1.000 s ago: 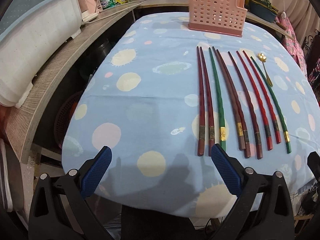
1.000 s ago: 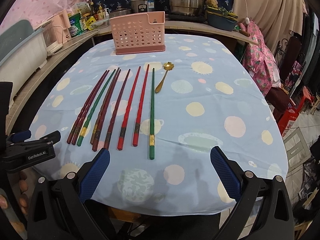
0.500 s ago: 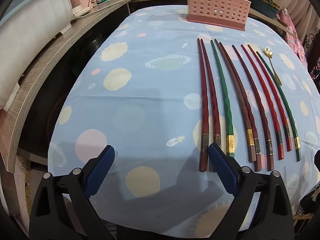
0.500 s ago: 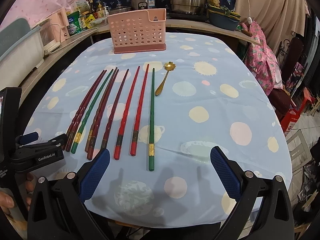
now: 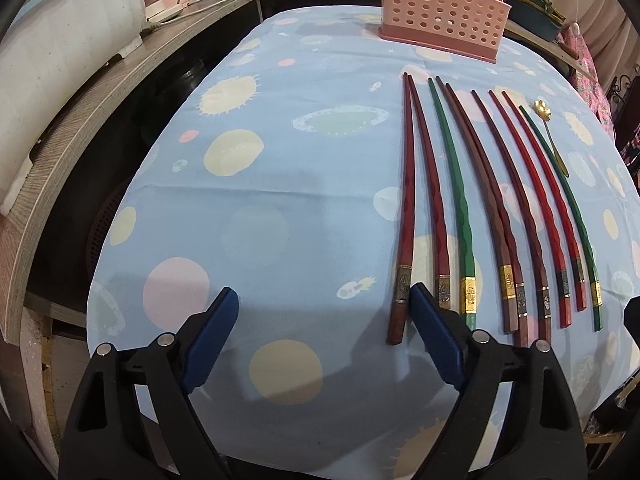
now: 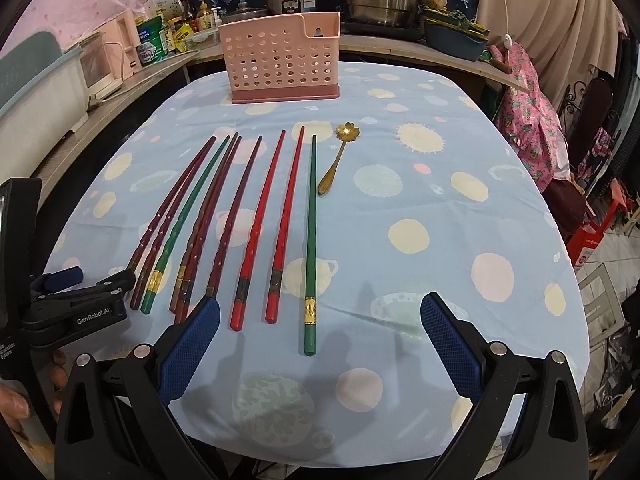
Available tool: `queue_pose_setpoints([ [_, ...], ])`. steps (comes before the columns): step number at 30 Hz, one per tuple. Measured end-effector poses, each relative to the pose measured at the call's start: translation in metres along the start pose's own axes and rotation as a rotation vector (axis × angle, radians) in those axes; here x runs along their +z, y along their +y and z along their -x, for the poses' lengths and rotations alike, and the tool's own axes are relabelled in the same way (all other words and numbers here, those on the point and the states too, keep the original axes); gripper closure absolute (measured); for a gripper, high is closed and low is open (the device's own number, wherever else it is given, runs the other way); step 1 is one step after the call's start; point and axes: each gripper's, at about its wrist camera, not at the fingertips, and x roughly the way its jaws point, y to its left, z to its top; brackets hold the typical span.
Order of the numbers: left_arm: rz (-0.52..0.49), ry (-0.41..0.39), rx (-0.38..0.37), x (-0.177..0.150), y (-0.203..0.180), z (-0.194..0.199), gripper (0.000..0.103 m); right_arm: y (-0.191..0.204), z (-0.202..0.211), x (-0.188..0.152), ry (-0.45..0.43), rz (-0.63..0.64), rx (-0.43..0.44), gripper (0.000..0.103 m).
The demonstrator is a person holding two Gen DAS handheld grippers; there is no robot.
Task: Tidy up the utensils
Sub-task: 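Move the left tool to a dark red chopstick while the right tool approaches the gold spoon, then close the left tool on the dark red chopstick while the right tool closes on the gold spoon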
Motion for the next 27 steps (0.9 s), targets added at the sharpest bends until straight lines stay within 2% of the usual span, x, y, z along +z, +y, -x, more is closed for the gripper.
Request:
queue_pose_setpoints([
  [3,0.001,-0.001,-0.009,0.000,0.000,0.000,0.023,0.000,-0.002,0.001,0.003,0.000,0.001,0.007],
  [7,0.014,0.010,-0.043,0.002,0.001,0.000,0.032,-0.002,-0.007,0.007,0.004,-0.004,0.000,0.007],
  [15,0.006,0.012,-0.063,0.005,-0.002,0.003,0.051,-0.017,-0.023,0.024,-0.029,-0.039,0.003,0.007],
  [19,0.004,0.011,-0.073,0.007,-0.005,0.005,0.073,-0.024,-0.038,0.039,-0.036,-0.059,0.022,0.017],
  [21,0.005,0.015,-0.081,0.008,-0.006,0.005,0.078,-0.027,-0.048,0.048,-0.033,-0.070,0.029,0.023],
  [23,0.005,0.019,-0.086,0.009,-0.008,0.005,0.090,-0.029,-0.059,0.058,-0.031,-0.084,0.042,0.032],
  [27,0.002,0.024,-0.086,0.011,-0.011,0.004,0.091,-0.032,-0.080,0.076,-0.022,-0.104,0.059,0.048],
])
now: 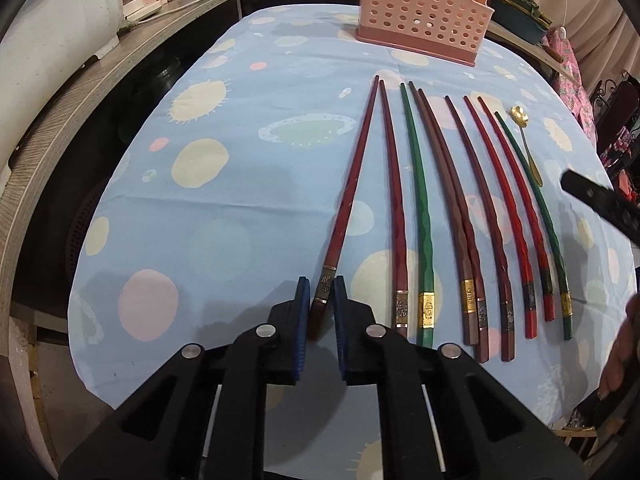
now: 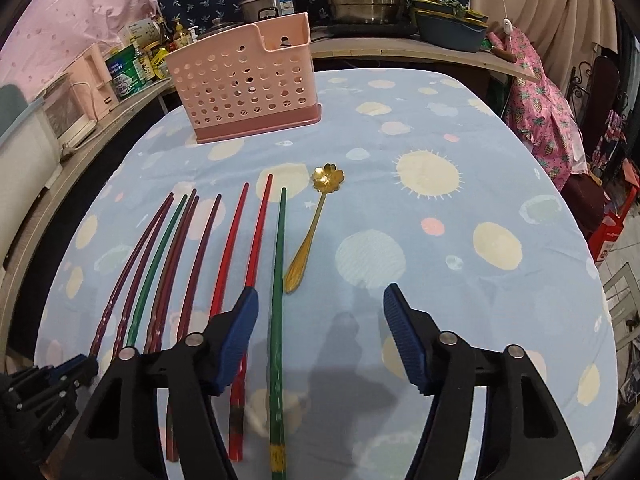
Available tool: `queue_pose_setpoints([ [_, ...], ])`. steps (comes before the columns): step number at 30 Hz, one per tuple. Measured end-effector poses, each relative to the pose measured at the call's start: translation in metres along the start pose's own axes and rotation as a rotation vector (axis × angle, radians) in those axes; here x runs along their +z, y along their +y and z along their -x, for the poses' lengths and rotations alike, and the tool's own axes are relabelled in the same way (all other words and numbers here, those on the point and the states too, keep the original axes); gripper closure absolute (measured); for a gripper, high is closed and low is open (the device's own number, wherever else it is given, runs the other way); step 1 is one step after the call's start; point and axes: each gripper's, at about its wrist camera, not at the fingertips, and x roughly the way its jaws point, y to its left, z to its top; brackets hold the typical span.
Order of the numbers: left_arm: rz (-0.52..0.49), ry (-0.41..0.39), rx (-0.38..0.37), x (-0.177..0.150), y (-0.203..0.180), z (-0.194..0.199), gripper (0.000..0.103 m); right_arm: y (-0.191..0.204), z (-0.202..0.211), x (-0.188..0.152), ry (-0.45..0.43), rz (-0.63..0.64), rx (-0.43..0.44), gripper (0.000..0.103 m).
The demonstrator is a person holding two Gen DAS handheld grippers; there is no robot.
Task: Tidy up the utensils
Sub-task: 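Close the left tool on the dark red chopstick while the right tool closes on the gold spoon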
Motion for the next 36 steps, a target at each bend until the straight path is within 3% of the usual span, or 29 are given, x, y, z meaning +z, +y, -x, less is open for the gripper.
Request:
queue_pose_setpoints([
  [9,-0.006,-0.001,0.014,0.001,-0.002,-0.001,0.091,0.005,-0.042,0.017,0.046,-0.007,0.000,0.074],
  [15,-0.008,-0.004,0.017,0.001,-0.003,-0.001,0.091,0.009,-0.038,0.010,0.021,0.040,-0.029,0.078],
  [19,-0.008,-0.007,0.018,0.000,-0.003,-0.001,0.091,-0.002,-0.031,0.002,0.016,0.020,-0.015,0.091],
  [36,0.005,-0.027,-0.008,-0.001,0.000,0.012,0.092,-0.027,0.021,-0.028,-0.005,-0.027,0.025,0.097],
])
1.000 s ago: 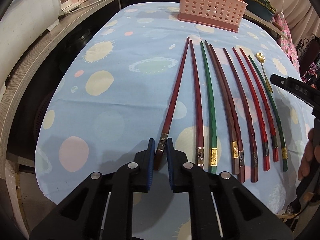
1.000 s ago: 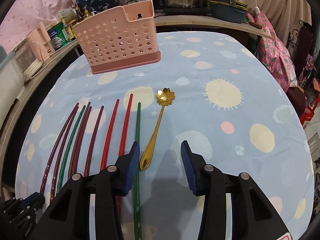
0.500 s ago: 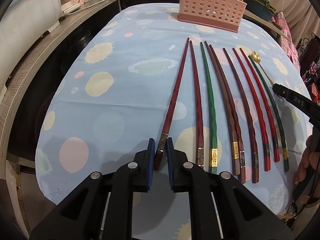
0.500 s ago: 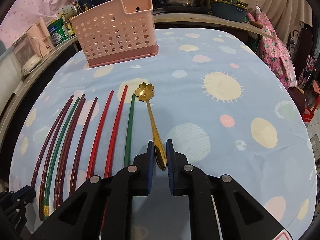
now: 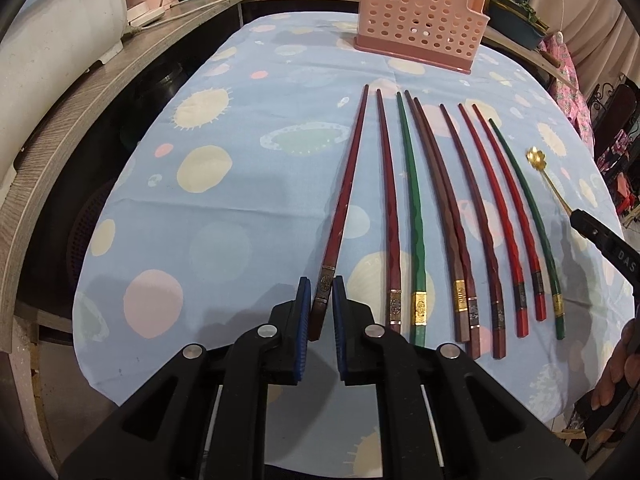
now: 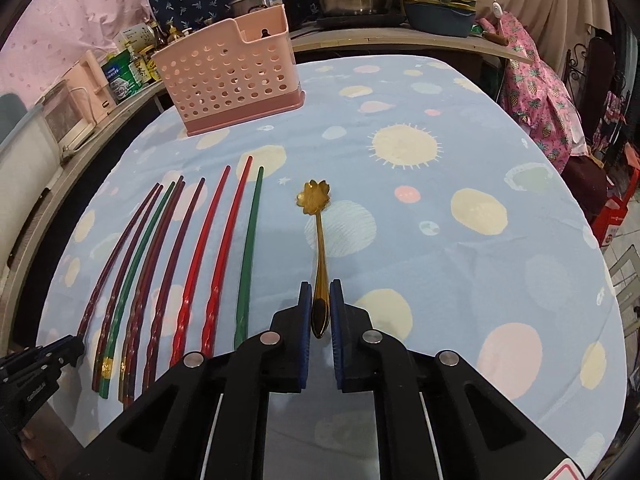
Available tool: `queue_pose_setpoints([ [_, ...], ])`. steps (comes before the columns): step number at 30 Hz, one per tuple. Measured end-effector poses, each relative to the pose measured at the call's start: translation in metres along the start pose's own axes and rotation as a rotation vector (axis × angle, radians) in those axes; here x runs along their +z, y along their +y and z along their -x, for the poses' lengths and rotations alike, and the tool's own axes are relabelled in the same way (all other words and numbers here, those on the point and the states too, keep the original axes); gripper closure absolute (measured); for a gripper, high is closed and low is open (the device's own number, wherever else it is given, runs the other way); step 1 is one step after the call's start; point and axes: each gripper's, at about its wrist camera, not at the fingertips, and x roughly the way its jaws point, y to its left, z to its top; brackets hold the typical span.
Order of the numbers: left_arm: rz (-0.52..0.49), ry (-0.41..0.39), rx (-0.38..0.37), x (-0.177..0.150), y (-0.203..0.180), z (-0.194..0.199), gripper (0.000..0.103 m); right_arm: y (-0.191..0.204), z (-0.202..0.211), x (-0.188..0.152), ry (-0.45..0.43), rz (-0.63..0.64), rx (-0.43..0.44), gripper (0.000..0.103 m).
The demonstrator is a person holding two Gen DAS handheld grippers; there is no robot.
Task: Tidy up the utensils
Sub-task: 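Close the left tool on the dark red chopstick while the right tool closes on the gold spoon, then lift the chopstick with the left tool into the pink basket while the right tool carries the spoon there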
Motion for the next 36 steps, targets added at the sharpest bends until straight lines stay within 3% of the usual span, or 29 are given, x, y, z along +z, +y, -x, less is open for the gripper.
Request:
queue_pose_setpoints([
  [13,0.041,-0.107,-0.030,0.035,0.008,0.053,0.093,-0.003,0.056,0.031,-0.115,-0.012,0.018,0.102],
  [26,0.043,-0.263,-0.017,0.119,0.008,0.103,0.096,0.004,0.076,0.083,-0.189,0.000,0.032,0.102],
  [36,0.046,-0.372,-0.045,0.193,0.001,0.136,0.096,0.005,0.082,0.137,-0.240,-0.016,0.097,0.102],
])
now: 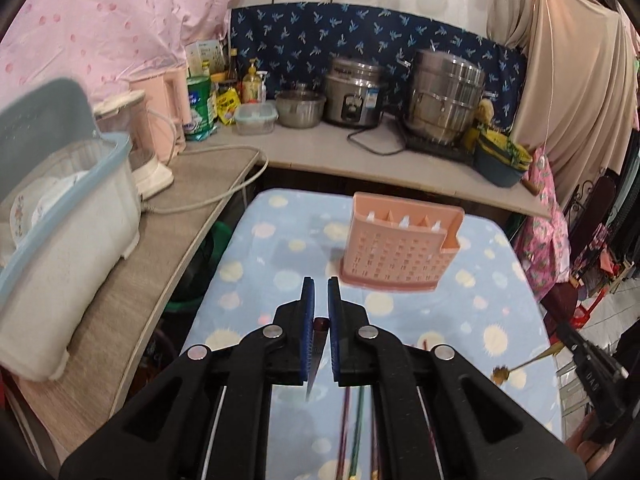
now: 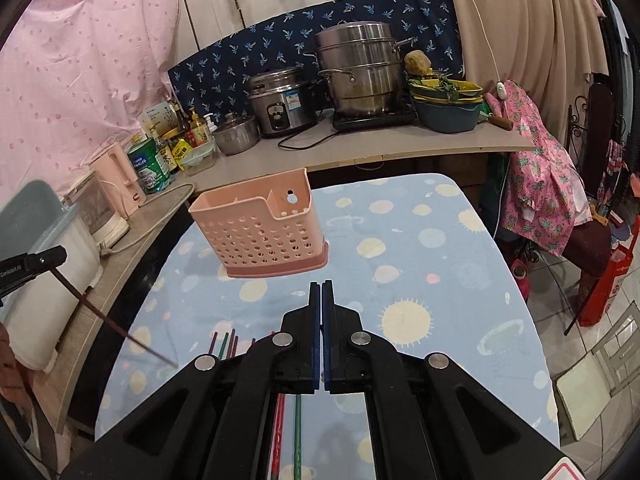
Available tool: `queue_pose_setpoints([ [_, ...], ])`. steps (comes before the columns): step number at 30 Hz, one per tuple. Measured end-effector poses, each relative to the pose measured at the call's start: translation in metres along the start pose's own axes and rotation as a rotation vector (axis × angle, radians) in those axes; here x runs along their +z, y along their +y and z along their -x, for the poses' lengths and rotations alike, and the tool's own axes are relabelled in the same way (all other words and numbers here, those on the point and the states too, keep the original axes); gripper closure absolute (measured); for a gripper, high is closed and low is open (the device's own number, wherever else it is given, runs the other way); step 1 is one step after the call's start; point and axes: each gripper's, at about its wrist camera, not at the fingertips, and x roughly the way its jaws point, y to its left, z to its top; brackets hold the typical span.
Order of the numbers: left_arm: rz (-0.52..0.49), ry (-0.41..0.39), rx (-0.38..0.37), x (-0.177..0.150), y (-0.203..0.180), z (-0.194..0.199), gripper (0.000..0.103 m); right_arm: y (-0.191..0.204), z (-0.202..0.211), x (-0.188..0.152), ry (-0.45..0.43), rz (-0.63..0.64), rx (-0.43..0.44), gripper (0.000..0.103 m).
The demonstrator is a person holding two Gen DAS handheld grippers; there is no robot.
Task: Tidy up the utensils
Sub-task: 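Lift the chopstick with the left tool into the pink basket while the right tool carries the spoon there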
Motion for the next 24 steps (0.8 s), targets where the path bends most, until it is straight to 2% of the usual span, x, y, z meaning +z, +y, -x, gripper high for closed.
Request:
queue_pose_setpoints([
  [9,0.019,-0.136,-0.033,0.095,-0.021,0.007,0.097,0.019,-0.027,0.081,-0.067,0.010,0.065,0.102],
  [14,0.033,-0.198,-0.042,0.145,-0.033,-0.001,0.096,0.035,-0.052,0.124,-0.087,0.016,0.102,0.102],
  [19,0.028,-0.220,-0.049,0.179,-0.044,-0.016,0.097,0.052,-0.080,0.156,-0.085,0.030,0.118,0.102],
  [24,0.014,-0.213,-0.049,0.196,-0.054,-0.037,0.097,0.061,-0.107,0.170,-0.070,0.036,0.124,0.102],
])
